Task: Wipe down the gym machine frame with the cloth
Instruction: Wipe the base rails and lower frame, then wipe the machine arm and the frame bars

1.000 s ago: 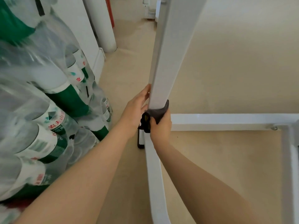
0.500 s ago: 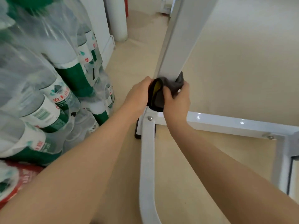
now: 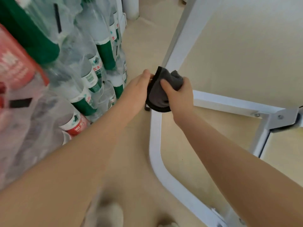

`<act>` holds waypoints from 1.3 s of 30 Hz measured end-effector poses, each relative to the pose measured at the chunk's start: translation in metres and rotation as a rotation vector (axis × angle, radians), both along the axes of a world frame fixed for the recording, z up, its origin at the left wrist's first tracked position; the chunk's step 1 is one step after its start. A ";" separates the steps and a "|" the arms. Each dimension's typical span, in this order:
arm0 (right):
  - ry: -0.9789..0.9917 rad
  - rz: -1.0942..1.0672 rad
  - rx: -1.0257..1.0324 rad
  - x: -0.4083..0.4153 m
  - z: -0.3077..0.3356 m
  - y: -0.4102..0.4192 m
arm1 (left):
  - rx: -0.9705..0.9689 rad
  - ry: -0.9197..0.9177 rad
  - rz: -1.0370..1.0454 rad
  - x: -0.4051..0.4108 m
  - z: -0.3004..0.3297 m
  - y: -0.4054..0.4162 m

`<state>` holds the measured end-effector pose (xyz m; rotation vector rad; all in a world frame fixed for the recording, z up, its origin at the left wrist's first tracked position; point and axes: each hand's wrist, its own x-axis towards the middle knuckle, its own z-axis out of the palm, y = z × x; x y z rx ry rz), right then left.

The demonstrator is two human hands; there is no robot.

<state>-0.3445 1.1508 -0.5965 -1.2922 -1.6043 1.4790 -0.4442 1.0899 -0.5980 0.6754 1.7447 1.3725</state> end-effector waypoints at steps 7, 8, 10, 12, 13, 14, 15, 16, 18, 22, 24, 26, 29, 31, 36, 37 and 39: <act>0.089 0.062 -0.185 0.025 0.043 -0.058 | -0.043 0.091 -0.077 0.026 0.037 -0.058; 0.098 0.053 -0.223 0.031 0.053 -0.066 | -0.068 0.120 -0.080 0.033 0.048 -0.067; 0.105 0.043 -0.263 0.044 0.079 -0.078 | -0.106 0.172 -0.074 0.051 0.076 -0.081; 0.083 0.048 -0.232 0.058 0.103 -0.088 | -0.127 0.207 -0.079 0.064 0.106 -0.093; 0.073 0.053 -0.214 0.063 0.116 -0.094 | -0.128 0.215 -0.086 0.068 0.121 -0.099; 0.071 0.059 -0.203 0.067 0.127 -0.100 | -0.124 0.198 -0.088 0.070 0.136 -0.105; 0.070 0.063 -0.202 0.070 0.138 -0.107 | -0.120 0.163 -0.089 0.072 0.148 -0.111; 0.071 0.063 -0.208 0.072 0.148 -0.116 | -0.117 0.124 -0.085 0.075 0.160 -0.118; 0.068 0.051 -0.260 0.077 0.171 -0.133 | -0.119 0.070 -0.043 0.082 0.181 -0.135; 0.091 0.023 -0.370 0.095 0.210 -0.163 | -0.125 -0.022 0.110 0.093 0.214 -0.167; 0.138 0.006 -0.438 0.109 0.235 -0.173 | -0.110 -0.095 0.167 0.098 0.232 -0.182; 0.179 0.054 -0.523 0.124 0.264 -0.180 | -0.091 -0.147 0.161 0.106 0.252 -0.198; 0.208 0.123 -0.621 0.146 0.303 -0.193 | -0.069 -0.166 0.125 0.124 0.283 -0.220; 0.210 0.152 -0.621 0.156 0.331 -0.206 | -0.030 -0.156 0.133 0.136 0.307 -0.234; 0.194 0.289 -0.508 0.172 0.412 -0.240 | 0.054 -0.109 0.161 0.159 0.385 -0.268; 0.194 0.301 -0.491 0.176 0.429 -0.245 | 0.060 -0.096 0.149 0.162 0.401 -0.275; 0.201 0.331 -0.470 0.186 0.462 -0.253 | 0.069 -0.089 0.096 0.168 0.431 -0.288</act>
